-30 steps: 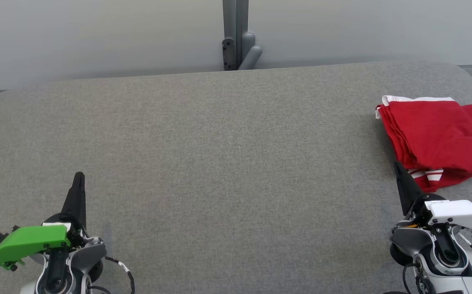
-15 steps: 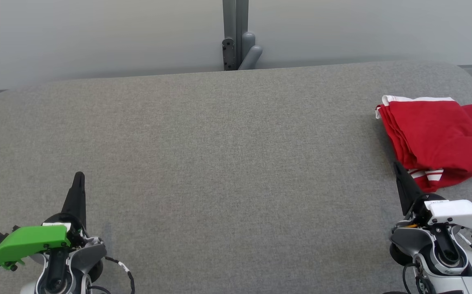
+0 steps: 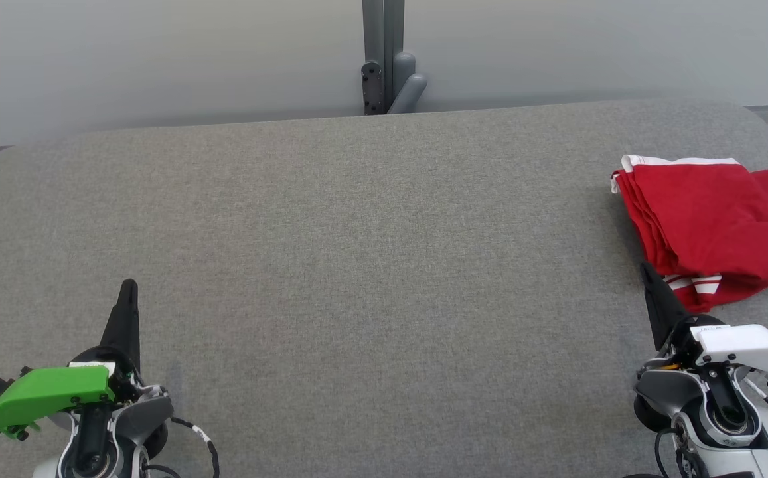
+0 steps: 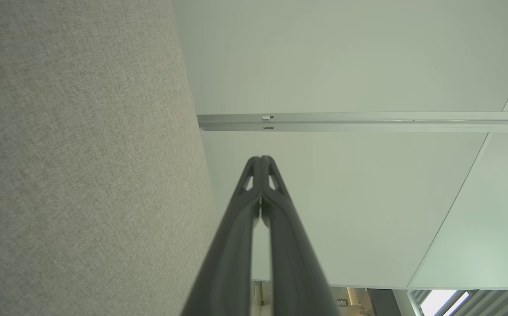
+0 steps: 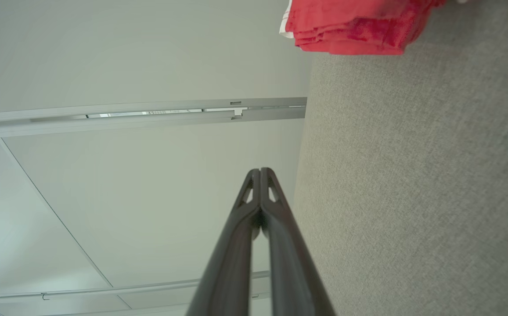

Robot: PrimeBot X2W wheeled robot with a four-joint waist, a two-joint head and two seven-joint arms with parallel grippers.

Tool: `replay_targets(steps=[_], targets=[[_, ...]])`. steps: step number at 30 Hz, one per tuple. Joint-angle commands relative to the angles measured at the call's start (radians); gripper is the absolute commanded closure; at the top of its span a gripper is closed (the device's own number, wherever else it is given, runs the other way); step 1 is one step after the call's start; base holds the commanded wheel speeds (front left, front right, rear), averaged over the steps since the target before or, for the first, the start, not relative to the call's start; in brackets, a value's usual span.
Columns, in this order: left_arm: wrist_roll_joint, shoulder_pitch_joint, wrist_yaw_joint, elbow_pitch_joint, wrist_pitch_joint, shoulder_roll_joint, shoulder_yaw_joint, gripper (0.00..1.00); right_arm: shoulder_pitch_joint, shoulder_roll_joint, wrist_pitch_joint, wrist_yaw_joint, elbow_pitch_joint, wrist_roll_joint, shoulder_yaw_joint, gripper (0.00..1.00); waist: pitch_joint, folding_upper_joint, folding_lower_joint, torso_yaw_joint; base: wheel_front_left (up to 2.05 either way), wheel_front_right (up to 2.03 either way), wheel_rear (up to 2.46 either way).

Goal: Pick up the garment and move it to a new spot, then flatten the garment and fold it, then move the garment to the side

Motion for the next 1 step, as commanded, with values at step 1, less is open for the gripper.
replay_targets(steps=[1], targets=[[0.000, -0.012, 0.002, 0.000, 0.005, 0.006, 0.001, 1.00, 0.006, -0.007, -0.003, 0.000, -0.004, 0.007, 0.001, 1.00, 0.000, 0.0000, 0.0000, 0.000, 0.00, 0.00, 0.00]])
